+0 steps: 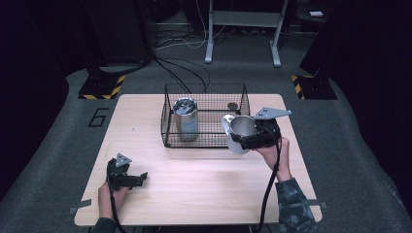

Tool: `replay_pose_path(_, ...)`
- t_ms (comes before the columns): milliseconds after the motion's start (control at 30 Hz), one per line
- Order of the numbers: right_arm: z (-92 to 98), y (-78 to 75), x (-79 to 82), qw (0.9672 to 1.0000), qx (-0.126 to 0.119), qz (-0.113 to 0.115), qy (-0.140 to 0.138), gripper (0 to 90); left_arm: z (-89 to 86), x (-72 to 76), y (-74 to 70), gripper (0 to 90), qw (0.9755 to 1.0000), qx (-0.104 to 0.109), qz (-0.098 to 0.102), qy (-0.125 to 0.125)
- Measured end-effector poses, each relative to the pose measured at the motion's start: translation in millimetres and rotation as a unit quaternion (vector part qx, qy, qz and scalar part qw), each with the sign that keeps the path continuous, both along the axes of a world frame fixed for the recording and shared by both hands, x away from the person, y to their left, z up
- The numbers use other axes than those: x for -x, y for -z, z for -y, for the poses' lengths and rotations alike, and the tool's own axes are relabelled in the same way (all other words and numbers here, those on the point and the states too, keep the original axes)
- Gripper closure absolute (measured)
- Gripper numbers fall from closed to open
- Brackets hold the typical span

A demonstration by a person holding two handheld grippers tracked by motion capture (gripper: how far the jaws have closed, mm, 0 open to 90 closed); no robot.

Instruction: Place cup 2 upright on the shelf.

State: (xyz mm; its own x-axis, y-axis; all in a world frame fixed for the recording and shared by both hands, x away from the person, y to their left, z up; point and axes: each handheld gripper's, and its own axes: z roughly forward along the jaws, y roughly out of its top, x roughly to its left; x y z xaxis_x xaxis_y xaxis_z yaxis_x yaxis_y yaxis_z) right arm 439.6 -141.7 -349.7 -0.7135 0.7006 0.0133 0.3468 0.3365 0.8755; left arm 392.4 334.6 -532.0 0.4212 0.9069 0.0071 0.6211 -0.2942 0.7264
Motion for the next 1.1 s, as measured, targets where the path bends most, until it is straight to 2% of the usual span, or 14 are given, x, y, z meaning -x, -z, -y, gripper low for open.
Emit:
replay_pose_path(433,-8.7,-8.3,-16.1,1.0,0.0,0.009,-0.003,5.7,0.0,0.0,0.0,0.3,1.0,0.0,0.0,0.0)
replay_pose_path(633,-14.6,-14.2,-29.7,0.9999,0.002,0.011,-0.007,5.7,0.0,0.0,0.0,0.3,1.0,0.0,0.0,0.0)
replay_pose_path(1100,-29.1,-15.1,-54.2,0.9999,0.014,0.002,-0.003,5.7,-0.1,0.0,0.0,0.3,1.0,0.0,0.0,0.0)
